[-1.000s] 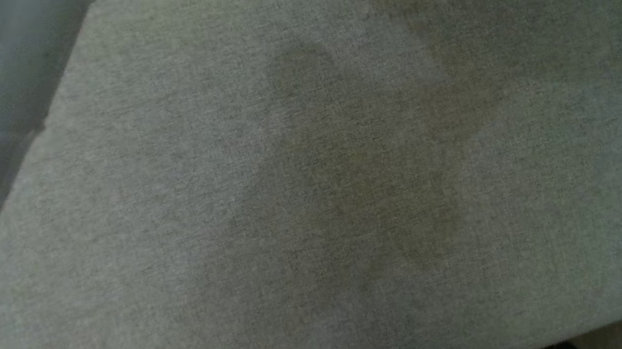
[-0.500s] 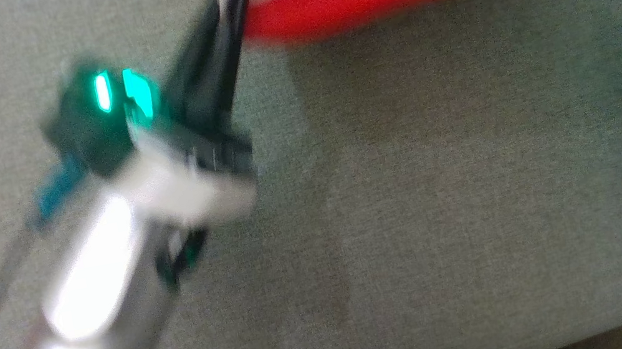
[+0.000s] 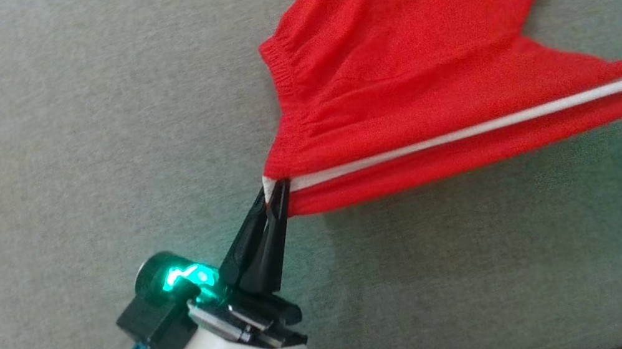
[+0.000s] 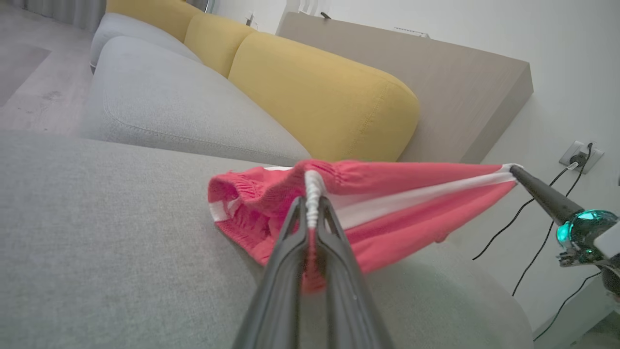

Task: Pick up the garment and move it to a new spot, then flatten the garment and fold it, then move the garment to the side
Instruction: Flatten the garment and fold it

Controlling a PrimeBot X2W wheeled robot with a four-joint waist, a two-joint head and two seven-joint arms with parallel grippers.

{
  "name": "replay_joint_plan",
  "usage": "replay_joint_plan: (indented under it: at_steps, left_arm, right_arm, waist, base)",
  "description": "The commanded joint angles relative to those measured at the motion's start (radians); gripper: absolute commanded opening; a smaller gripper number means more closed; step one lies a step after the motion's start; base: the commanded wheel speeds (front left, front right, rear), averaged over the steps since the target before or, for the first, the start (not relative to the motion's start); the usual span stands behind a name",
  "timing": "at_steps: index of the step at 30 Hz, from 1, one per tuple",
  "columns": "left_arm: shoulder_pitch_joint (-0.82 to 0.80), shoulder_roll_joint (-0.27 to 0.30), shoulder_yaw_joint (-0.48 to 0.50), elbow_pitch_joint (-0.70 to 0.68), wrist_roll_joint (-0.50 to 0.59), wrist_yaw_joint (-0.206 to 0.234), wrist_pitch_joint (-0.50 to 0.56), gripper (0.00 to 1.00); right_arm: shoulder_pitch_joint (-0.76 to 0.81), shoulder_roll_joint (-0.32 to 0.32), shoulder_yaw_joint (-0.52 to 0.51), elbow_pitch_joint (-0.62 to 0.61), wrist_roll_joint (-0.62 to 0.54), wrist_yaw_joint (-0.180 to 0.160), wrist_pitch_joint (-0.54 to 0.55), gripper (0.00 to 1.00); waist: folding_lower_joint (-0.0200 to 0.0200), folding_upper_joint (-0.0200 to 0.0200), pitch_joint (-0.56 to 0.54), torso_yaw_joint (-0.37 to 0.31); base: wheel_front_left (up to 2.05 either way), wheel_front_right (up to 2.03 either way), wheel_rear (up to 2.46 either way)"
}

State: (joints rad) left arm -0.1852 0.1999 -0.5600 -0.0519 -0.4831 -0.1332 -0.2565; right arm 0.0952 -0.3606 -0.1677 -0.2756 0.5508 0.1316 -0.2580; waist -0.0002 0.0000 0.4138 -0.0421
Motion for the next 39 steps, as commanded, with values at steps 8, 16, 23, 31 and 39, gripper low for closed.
replay_joint_plan:
  at_steps: [8,16,23,31,39]
  left_arm:
    - [-0.251,-0.075,-0.02,0.099,-0.053,0.003,-0.005,0.0]
    - [-0.483,-0.116,-0.063,0.296,-0.135,0.003,0.009,0.0]
    - [-0.61,-0.138,-0.088,0.387,-0.179,0.003,0.003,0.0]
    - [-0.739,-0.148,-0.107,0.497,-0.208,0.003,-0.004,0.0]
    - [-0.761,-0.149,-0.111,0.512,-0.21,0.014,-0.005,1.0]
  right_arm:
    - [-0.221,-0.206,0.076,0.137,0.018,-0.001,0.079,0.0]
    - [-0.479,-0.367,0.239,0.295,0.081,-0.001,0.177,0.0]
    - [-0.649,-0.448,0.371,0.396,0.101,-0.001,0.213,0.0]
    - [-0.846,-0.475,0.519,0.545,0.121,-0.001,0.214,0.0]
    - [-0.971,-0.413,0.643,0.673,0.156,-0.001,0.157,1.0]
  waist:
    - [0.0002,0.0,0.075,0.077]
    - [0.0002,0.0,0.129,0.113]
    - [0.0002,0.0,0.167,0.141]
    - [0.0002,0.0,0.203,0.16]
    - [0.0002,0.0,0.218,0.159]
  base:
    - [0.0,0.0,0.0]
    - [0.0,0.0,0.0]
    - [0.0,0.0,0.0]
    - [0.0,0.0,0.0]
    - [0.0,0.0,0.0]
